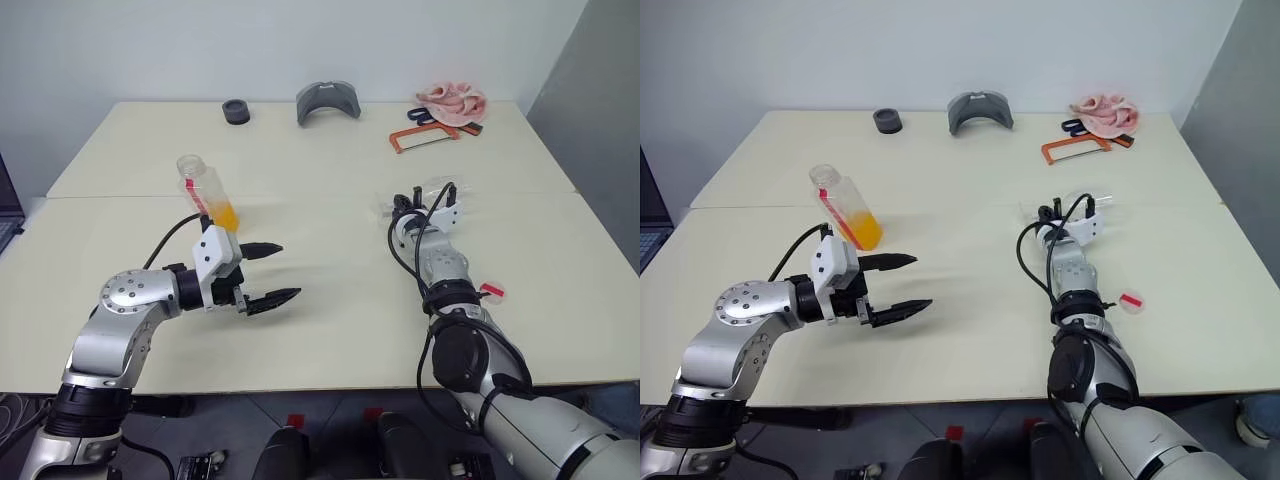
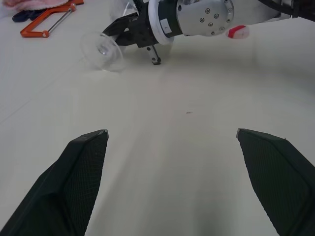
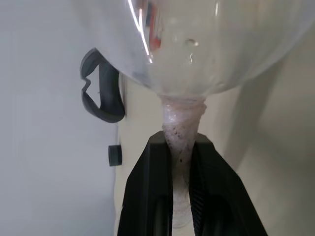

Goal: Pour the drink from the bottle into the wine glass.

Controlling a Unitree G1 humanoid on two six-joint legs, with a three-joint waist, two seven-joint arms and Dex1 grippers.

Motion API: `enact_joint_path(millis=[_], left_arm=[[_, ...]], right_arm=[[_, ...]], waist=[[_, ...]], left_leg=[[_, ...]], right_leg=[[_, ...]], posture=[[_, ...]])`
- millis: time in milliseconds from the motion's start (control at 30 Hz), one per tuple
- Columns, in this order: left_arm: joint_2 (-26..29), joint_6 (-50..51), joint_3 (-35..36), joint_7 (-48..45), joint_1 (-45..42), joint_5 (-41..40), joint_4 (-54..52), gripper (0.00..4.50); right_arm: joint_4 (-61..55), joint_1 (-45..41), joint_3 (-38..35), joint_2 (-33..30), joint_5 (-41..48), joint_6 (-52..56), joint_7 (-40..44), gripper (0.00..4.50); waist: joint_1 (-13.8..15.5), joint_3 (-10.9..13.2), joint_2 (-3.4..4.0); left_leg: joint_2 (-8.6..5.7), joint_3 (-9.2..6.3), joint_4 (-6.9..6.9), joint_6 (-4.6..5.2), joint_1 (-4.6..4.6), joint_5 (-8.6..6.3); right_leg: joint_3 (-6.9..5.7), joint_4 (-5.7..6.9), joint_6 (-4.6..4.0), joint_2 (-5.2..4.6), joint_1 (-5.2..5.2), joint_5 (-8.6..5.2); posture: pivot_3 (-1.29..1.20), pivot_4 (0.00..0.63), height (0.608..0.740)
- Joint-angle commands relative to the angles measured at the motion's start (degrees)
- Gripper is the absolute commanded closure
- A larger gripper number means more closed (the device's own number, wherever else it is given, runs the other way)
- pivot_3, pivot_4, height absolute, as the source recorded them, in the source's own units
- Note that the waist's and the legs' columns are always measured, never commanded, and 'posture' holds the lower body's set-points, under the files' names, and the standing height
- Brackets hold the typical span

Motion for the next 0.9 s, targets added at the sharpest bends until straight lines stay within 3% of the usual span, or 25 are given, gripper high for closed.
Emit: enact_joint_path(millis=[33, 200, 300, 633, 900], left_arm=[[-0.1, 0.0, 0.6, 0.8, -0.3, -0.2, -1.1, 0.0], [-0.3, 0.1, 0.5, 1.5, -0.9, -0.2, -0.5, 0.0], [-0.6, -0.1, 0.3, 1.6, -1.5, 0.0, 0.6, 0.0], [-0.4, 0.0, 2.2, 3.4, 0.0, -0.1, 1.4, 0.0], [-0.5, 3.6, 7.3, 8.4, 2.2, -3.1, -1.4, 0.0]], right_arm=[[-12.5, 4.5, 13.4, -0.9, -11.0, 0.0, 7.2, 4.36], [-16.4, 12.3, 32.5, -6.3, -32.8, -12.1, 14.6, 4.36], [-13.6, 16.4, 38.7, -8.4, -41.0, -18.4, 16.2, 4.36], [-7.0, 19.8, 44.4, -9.8, -52.2, -29.1, 15.0, 4.36], [-4.0, 12.6, 44.1, -5.1, -50.1, -37.8, 22.5, 4.36]], waist=[[0.0, 0.0, 0.05], [0.0, 0.0, 0.07], [0.0, 0.0, 0.06], [0.0, 0.0, 0.04], [-0.3, 0.0, 0.04]], left_leg=[[0.0, -0.01, -0.01, 0.0, -0.02, 0.0], [-0.03, -0.08, -0.02, -0.01, -0.16, 0.0], [-0.05, -0.06, -0.02, -0.01, -0.13, 0.0], [-0.02, -0.1, -0.01, -0.02, -0.02, 0.01], [0.11, -0.12, -0.02, -0.02, 0.0, 0.01]], right_leg=[[0.0, 0.0, 0.0, 0.0, -0.02, 0.0], [0.08, -0.05, 0.0, -0.02, -0.21, 0.0], [0.02, -0.07, 0.0, 0.0, -0.18, 0.0], [0.06, -0.08, 0.0, 0.01, -0.09, 0.0], [0.06, -0.09, 0.0, 0.02, -0.09, 0.0]], posture=[[0.0, 0.15, 0.74], [0.0, 0.15, 0.74], [0.0, 0.15, 0.74], [0.0, 0.15, 0.74], [0.0, 0.15, 0.74]])
